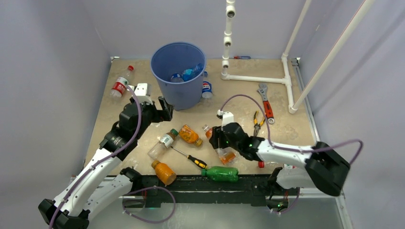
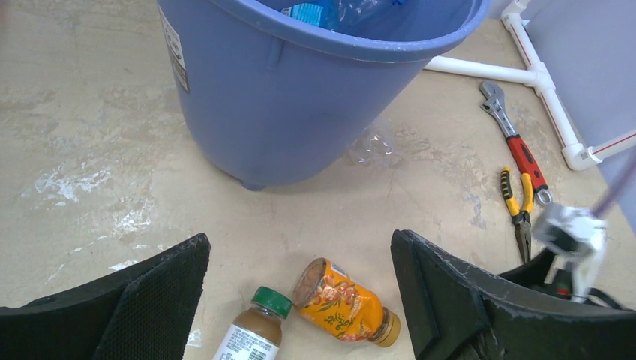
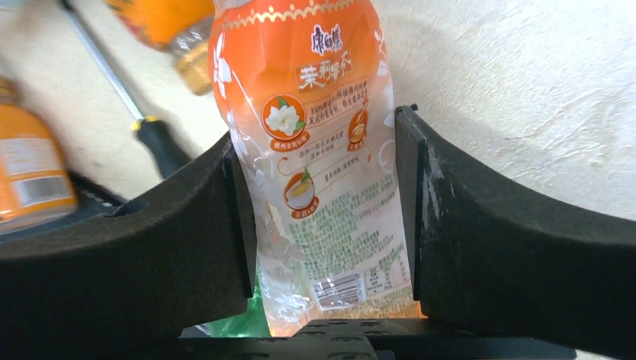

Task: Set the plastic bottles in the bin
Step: Pick up the plastic bottle at the center of the board.

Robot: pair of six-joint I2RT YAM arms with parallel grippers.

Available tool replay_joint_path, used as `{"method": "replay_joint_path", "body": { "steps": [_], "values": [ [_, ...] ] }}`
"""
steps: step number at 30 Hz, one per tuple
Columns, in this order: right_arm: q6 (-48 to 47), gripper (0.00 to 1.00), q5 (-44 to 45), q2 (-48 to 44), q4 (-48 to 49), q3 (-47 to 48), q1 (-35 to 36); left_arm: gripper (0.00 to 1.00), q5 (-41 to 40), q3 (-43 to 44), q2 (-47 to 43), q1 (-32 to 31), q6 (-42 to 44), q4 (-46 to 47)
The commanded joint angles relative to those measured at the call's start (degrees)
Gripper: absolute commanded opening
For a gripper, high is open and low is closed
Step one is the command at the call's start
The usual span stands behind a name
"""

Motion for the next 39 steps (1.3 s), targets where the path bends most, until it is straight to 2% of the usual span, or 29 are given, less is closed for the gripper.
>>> {"method": "replay_joint_path", "body": {
  "steps": [1, 8, 12, 16, 22, 25, 31, 39],
  "values": [
    [-0.99, 0.36, 1.02, -13.78, 5.72, -4.15, 0.20, 0.90, 0.62, 0.02, -0.33, 0.05, -0.63, 1.22],
    [-4.27, 0.34, -6.11, -31.96, 11.85, -9.55, 0.20, 0.90, 2.93, -0.39, -1.31, 0.05, -0.30, 3.13],
    [-3.25, 0.34, -10.59, -42.03, 21.29, -15.70, 0.20, 0.90, 11.37, -3.50, -5.69, -0.04, 0.33, 10.28],
    [-2.10, 0.33, -14.82, -45.33, 29.71, -20.04, 0.20, 0.91, 21.16, -7.21, -9.75, -0.04, 0.13, 19.24],
    [-0.38, 0.31, -18.08, -43.53, 44.40, -22.93, 0.20, 0.91, 39.12, -9.31, -6.68, -0.04, -2.93, 29.20],
    [1.40, 0.30, -17.25, -40.94, 50.87, -23.85, 0.20, 0.91, 45.15, -10.18, -5.09, -0.03, -4.97, 33.78],
    [5.50, 0.28, -16.55, -33.55, 64.53, -25.38, 0.20, 0.90, 46.33, -12.30, -6.96, -0.04, -6.09, 37.81],
    [9.29, 0.27, -19.65, -21.81, 76.05, -22.71, 0.76, 0.90, 47.54, -13.04, -7.26, -0.04, -7.18, 39.97]
  ]
}}
